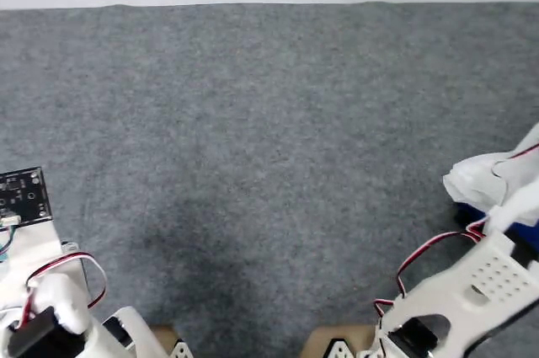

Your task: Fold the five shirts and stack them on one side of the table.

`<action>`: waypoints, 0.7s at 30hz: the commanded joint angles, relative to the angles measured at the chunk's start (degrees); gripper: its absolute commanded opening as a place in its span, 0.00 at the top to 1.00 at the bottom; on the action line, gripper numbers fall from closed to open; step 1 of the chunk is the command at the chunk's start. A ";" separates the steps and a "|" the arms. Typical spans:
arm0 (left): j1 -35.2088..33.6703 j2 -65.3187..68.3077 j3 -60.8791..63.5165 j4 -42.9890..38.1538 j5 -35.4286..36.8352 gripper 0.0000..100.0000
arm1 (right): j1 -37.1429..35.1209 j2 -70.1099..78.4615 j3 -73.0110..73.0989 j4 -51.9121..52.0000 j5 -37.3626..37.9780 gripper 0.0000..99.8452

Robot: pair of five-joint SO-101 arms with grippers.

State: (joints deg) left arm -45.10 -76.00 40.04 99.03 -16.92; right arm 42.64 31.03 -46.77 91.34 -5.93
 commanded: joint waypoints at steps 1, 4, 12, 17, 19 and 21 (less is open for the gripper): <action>0.35 -0.18 -0.22 -1.05 -0.62 1.00 | 2.42 -4.97 -0.70 -0.13 0.97 0.99; 0.35 -0.18 -0.22 -1.05 -0.62 1.00 | 3.91 -4.97 -0.70 -0.13 2.64 0.99; 0.35 -0.18 -0.22 -1.05 -0.62 1.00 | 8.75 -4.62 -0.70 -0.13 5.19 0.99; 0.35 -0.18 -0.22 -1.05 -0.62 1.00 | 10.42 -3.56 0.70 0.40 5.98 0.99; 0.35 -0.18 -0.22 -1.05 -0.62 1.00 | 10.51 -2.07 1.14 0.75 5.98 0.99; 0.35 -0.18 -0.22 -1.05 -0.62 1.00 | 10.86 0.04 1.23 0.66 5.98 0.99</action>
State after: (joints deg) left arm -45.10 -76.00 40.04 99.03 -16.92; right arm 52.48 31.12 -45.01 91.69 -0.57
